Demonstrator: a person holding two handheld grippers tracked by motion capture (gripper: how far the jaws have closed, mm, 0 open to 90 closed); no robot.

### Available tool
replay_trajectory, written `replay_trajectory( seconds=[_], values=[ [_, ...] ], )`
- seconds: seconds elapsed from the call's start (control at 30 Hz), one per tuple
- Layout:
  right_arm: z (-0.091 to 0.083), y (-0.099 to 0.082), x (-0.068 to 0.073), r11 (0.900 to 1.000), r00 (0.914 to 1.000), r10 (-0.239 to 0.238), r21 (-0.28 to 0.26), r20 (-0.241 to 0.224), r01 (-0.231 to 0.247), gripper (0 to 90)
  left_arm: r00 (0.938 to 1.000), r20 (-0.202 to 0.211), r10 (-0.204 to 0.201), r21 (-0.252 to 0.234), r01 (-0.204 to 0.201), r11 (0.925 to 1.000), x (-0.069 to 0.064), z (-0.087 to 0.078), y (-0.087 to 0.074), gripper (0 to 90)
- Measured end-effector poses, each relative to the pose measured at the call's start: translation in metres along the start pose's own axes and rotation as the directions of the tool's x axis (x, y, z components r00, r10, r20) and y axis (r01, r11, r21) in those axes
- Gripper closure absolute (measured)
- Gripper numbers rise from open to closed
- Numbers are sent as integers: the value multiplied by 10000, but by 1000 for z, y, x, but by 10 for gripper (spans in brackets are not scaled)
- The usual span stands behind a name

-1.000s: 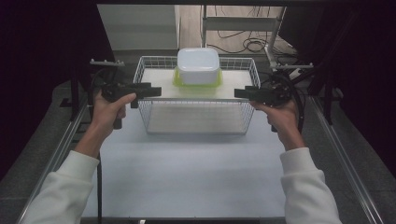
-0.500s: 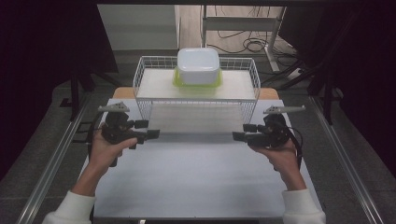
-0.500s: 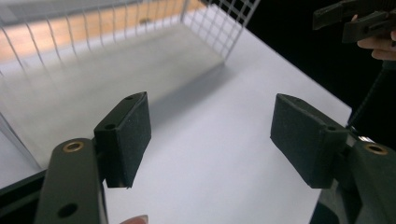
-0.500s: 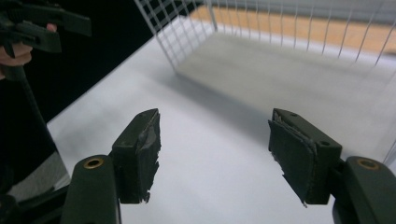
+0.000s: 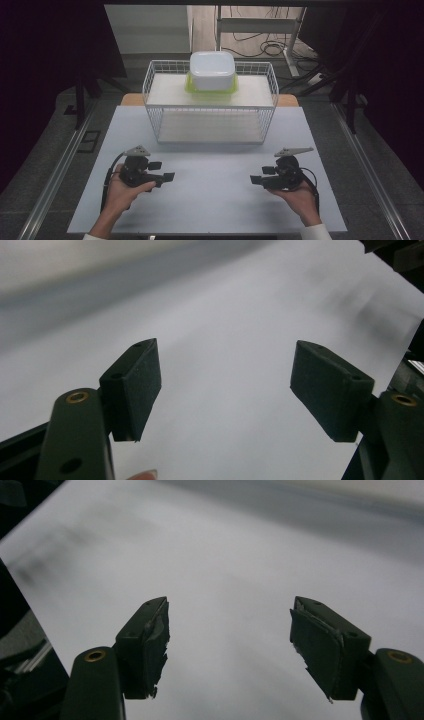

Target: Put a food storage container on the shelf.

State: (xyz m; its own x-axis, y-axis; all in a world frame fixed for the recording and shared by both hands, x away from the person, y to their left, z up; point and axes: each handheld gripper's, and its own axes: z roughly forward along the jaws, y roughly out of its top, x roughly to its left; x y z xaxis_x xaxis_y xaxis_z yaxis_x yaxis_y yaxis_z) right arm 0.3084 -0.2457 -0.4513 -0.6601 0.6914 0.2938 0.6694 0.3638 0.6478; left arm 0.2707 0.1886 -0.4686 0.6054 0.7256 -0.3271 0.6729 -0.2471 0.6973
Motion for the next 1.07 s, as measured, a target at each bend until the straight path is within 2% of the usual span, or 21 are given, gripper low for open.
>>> replay_trajectory(
  seconds=[0.07, 0.1, 0.13, 0.2, 0.23, 0.3, 0.5, 0.67, 0.77, 1.07],
  values=[
    [7, -7, -1, 9999, 10000, 16, 106, -6, -16, 318, 10000, -70, -68, -58, 67, 10000, 0, 6, -11, 277],
    [10, -10, -2, 9998, 10000, 17, 188, 7, -17, 318, 9999, -1, -136, 108, 136, 9998, 1, 11, -15, 285],
    [13, -13, -3, 9997, 10000, 9, 238, 49, -10, 319, 10000, -14, -29, 349, 30, 9994, 2, 15, -18, 279],
    [19, -17, -6, 9993, 9999, -67, 360, 113, 63, 319, 9996, -236, 137, 631, -122, 9979, 3, 20, -22, 277],
    [21, -19, -7, 9991, 9998, -61, 415, 180, 54, 319, 9991, -401, 166, 639, -140, 9979, 3, 21, -23, 274],
    [22, -21, -8, 9994, 9998, -98, 338, 200, 91, 319, 9996, -271, 85, 503, -71, 9987, 5, 20, -23, 276],
    [20, -21, -9, 9991, 9980, -421, 129, 479, 416, 319, 9986, -537, 14, 364, 6, 9993, 11, 19, -22, 276],
    [21, -24, -10, 9991, 9981, -390, 186, 475, 381, 317, 9990, -437, 41, 343, -26, 9994, 10, 21, -21, 271],
    [21, -24, -9, 9984, 9973, -543, 152, 485, 536, 316, 9988, -492, 44, 380, -25, 9993, 10, 21, -21, 268],
    [20, -25, -8, 9987, 9974, -509, 118, 512, 503, 298, 9981, -616, -6, 343, 27, 9994, 11, 19, -21, 257]
  ],
)
